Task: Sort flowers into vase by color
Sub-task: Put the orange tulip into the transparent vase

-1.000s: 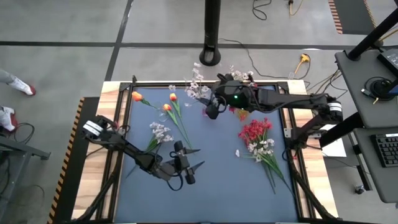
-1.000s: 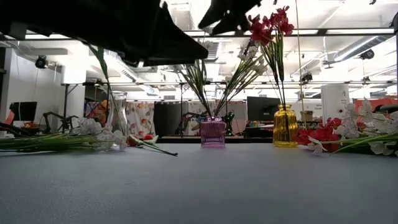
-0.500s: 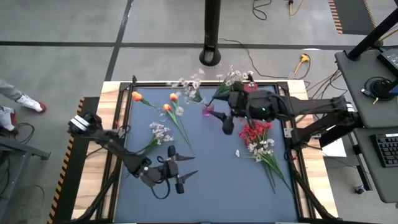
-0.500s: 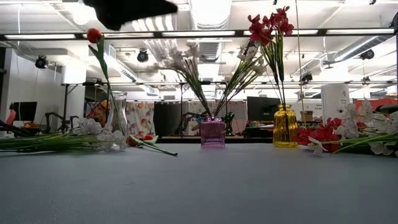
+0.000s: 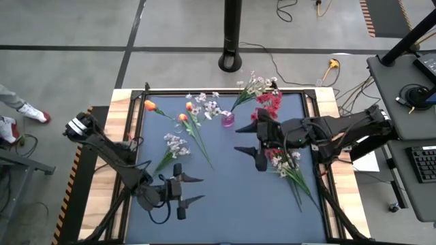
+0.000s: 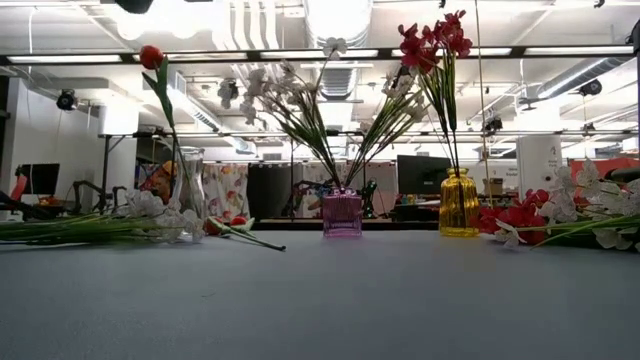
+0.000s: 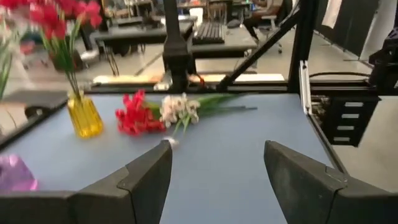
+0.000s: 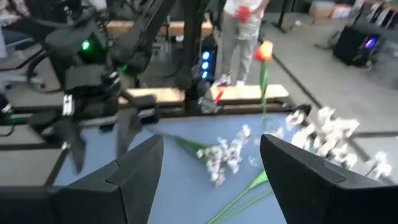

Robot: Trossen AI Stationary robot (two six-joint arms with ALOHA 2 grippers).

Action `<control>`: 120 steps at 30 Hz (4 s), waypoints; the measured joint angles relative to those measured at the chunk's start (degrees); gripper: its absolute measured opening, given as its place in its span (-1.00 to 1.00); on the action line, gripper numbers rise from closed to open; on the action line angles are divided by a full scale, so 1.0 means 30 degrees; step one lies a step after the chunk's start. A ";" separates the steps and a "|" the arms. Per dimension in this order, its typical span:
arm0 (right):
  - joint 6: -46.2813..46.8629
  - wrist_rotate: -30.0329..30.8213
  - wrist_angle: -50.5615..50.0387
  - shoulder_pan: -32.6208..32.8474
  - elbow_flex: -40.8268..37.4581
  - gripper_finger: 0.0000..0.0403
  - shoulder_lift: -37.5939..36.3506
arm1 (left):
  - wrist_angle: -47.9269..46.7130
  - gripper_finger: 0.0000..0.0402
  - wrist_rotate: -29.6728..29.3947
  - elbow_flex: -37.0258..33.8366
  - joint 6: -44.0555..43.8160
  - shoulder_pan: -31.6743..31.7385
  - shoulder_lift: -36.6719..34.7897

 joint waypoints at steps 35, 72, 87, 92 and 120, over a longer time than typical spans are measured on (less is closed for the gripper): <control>0.6112 0.2442 -0.5295 0.2372 -0.0071 0.24 0.8420 | -1.1608 0.18 0.2526 0.0015 -1.0099 -0.0230 0.3377; 0.1581 0.4731 1.2511 -0.1784 -0.0091 0.14 1.7992 | -1.1477 0.18 0.6512 0.0015 -1.2384 -0.1305 0.2492; 0.1632 0.4121 1.3790 -0.3026 -0.0072 0.08 1.8972 | -1.1496 0.18 0.5770 0.0010 -1.2172 -0.1290 0.2492; 0.1823 0.4053 1.3912 -0.3050 -0.0066 -0.03 1.9144 | -1.1535 0.18 0.5621 0.0007 -1.2172 -0.1283 0.2492; 0.2564 0.4746 1.1233 -0.2555 -0.0061 -0.95 1.8568 | -1.1383 0.18 0.3706 0.0000 -1.1767 -0.1290 0.2565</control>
